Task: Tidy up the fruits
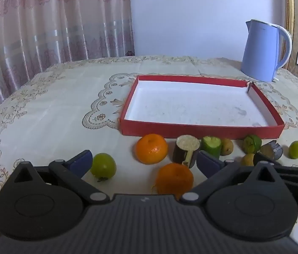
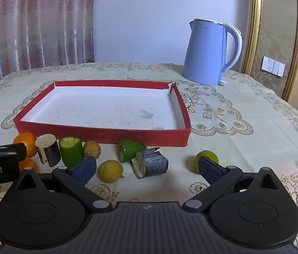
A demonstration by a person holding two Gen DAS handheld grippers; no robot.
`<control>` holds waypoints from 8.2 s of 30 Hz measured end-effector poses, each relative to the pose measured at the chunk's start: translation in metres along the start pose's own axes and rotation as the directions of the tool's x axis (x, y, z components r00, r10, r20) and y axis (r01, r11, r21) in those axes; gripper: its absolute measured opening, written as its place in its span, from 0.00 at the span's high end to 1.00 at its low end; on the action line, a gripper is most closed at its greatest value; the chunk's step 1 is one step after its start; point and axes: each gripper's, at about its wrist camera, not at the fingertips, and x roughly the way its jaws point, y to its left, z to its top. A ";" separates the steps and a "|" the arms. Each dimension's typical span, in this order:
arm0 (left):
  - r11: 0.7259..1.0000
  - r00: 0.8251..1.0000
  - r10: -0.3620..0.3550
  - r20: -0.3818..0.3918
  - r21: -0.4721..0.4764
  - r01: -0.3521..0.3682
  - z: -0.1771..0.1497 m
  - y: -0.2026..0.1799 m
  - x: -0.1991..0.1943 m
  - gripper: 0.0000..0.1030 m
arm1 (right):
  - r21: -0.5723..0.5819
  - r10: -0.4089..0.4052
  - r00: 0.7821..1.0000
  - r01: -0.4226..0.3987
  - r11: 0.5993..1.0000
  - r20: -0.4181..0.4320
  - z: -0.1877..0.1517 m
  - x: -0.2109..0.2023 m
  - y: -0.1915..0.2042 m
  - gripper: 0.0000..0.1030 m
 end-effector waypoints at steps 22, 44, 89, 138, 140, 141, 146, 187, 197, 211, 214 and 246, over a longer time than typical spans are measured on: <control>1.000 1.000 0.002 -0.019 0.010 -0.002 -0.006 0.001 0.001 0.00 | 0.027 0.031 0.999 -0.031 0.999 -0.030 -0.004 0.001 -0.008 0.00; 1.000 1.000 0.015 -0.026 0.011 -0.015 -0.006 0.003 0.007 0.00 | 0.030 0.022 0.999 -0.021 0.999 -0.038 -0.004 0.006 -0.011 0.00; 1.000 1.000 -0.012 0.004 0.022 0.012 -0.010 0.003 0.006 0.00 | 0.034 0.047 0.998 -0.045 0.998 -0.052 -0.006 0.010 -0.009 0.00; 0.986 0.988 -0.145 0.058 0.087 0.140 -0.041 0.029 -0.004 0.00 | 0.079 -0.003 0.998 0.008 0.997 -0.058 -0.005 0.021 -0.028 0.00; 0.987 0.990 -0.136 0.041 0.093 0.132 -0.039 0.024 0.000 0.00 | 0.072 -0.008 0.998 0.012 0.997 -0.055 -0.006 0.020 -0.028 0.00; 0.987 0.990 -0.136 0.034 0.094 0.133 -0.039 0.022 0.002 0.00 | 0.072 -0.011 0.998 0.015 0.997 -0.054 -0.006 0.020 -0.028 0.00; 0.984 0.988 -0.154 0.022 0.098 0.151 -0.034 0.012 0.010 0.02 | 0.084 -0.019 0.999 0.022 0.996 -0.046 -0.004 0.019 -0.032 0.00; 0.970 0.975 -0.221 -0.016 0.097 0.222 -0.029 -0.001 0.017 0.61 | 0.140 -0.032 0.999 0.037 0.990 -0.040 -0.021 0.019 -0.103 0.00; 0.970 0.975 -0.223 -0.021 0.095 0.224 -0.028 -0.002 0.017 0.61 | 0.156 -0.014 1.000 0.015 0.988 -0.007 -0.016 0.020 -0.122 0.05; 0.971 0.975 -0.223 -0.020 0.089 0.224 -0.030 0.000 0.018 0.61 | 0.030 0.088 0.995 -0.087 0.996 -0.051 -0.003 0.043 -0.091 0.56; 0.971 0.975 -0.223 -0.022 0.085 0.224 -0.031 0.001 0.019 0.61 | 0.009 0.099 0.994 -0.099 0.995 -0.054 -0.006 0.044 -0.083 0.62; 0.968 0.969 -0.245 -0.037 0.046 0.246 -0.027 0.015 0.034 0.61 | -0.106 0.165 0.983 -0.173 0.979 -0.075 0.069 0.133 -0.007 0.64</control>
